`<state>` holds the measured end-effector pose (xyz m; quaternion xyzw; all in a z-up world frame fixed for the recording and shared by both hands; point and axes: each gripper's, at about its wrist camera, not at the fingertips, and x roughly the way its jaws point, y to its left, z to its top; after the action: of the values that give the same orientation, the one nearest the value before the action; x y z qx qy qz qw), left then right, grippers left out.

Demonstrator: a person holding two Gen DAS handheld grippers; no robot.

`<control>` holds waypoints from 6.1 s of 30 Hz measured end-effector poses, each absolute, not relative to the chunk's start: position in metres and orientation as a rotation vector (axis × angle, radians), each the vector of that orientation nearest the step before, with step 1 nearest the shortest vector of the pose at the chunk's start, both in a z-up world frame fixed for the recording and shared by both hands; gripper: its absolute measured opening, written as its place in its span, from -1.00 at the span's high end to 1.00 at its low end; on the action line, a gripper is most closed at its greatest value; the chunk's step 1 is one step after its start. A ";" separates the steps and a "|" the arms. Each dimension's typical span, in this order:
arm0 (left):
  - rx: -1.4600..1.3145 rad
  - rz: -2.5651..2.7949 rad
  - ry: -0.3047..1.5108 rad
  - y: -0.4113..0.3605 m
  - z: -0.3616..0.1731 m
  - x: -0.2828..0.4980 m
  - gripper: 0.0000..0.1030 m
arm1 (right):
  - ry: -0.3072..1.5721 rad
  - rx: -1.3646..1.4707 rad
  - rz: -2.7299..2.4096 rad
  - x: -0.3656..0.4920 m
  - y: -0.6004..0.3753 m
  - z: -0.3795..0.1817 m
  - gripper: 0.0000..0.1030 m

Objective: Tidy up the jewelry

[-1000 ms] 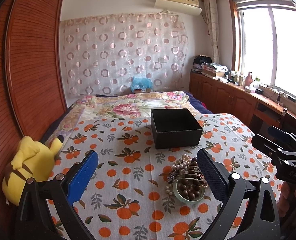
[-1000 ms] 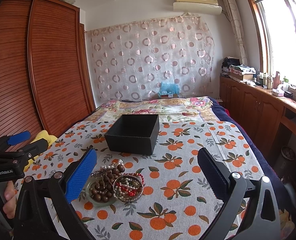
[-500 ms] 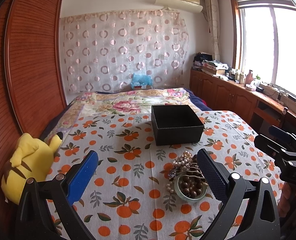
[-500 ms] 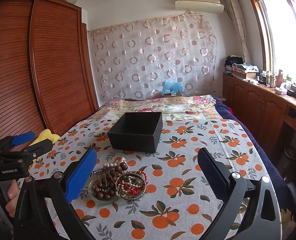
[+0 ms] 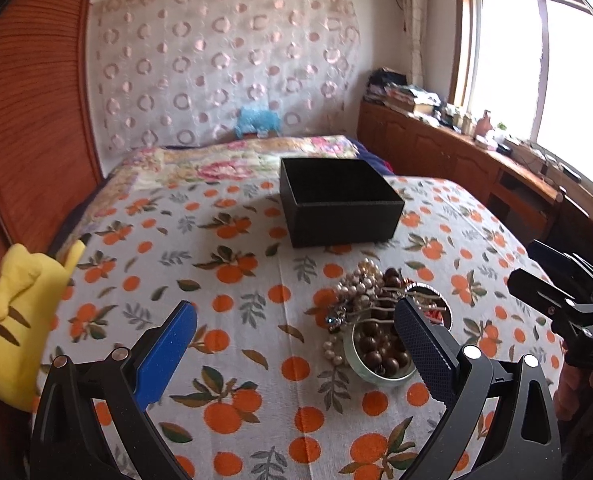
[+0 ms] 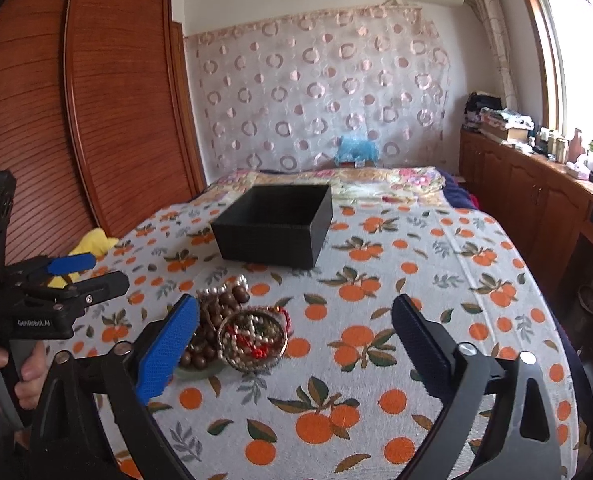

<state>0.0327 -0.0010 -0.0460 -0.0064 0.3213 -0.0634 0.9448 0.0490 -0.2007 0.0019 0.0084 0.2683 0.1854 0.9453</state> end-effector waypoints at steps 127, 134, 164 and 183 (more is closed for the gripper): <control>0.061 -0.338 0.897 0.015 -0.075 0.114 0.52 | 0.739 -0.121 0.567 0.085 -0.172 -0.032 -0.60; 0.062 -0.350 0.937 0.008 -0.094 0.118 0.69 | 0.745 -0.134 0.569 0.085 -0.172 -0.032 -0.60; 0.030 -0.373 0.541 -0.025 0.072 0.092 0.87 | 0.876 -0.140 0.641 0.115 -0.175 -0.050 0.74; 0.017 -0.362 0.443 -0.020 0.122 0.108 0.87 | 0.748 -0.175 0.566 0.126 -0.187 -0.012 0.92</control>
<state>0.1082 -0.0201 0.1222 0.0083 0.2187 -0.1784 0.9593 0.1263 -0.1870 -0.0124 -0.0843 0.3599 0.2722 0.8884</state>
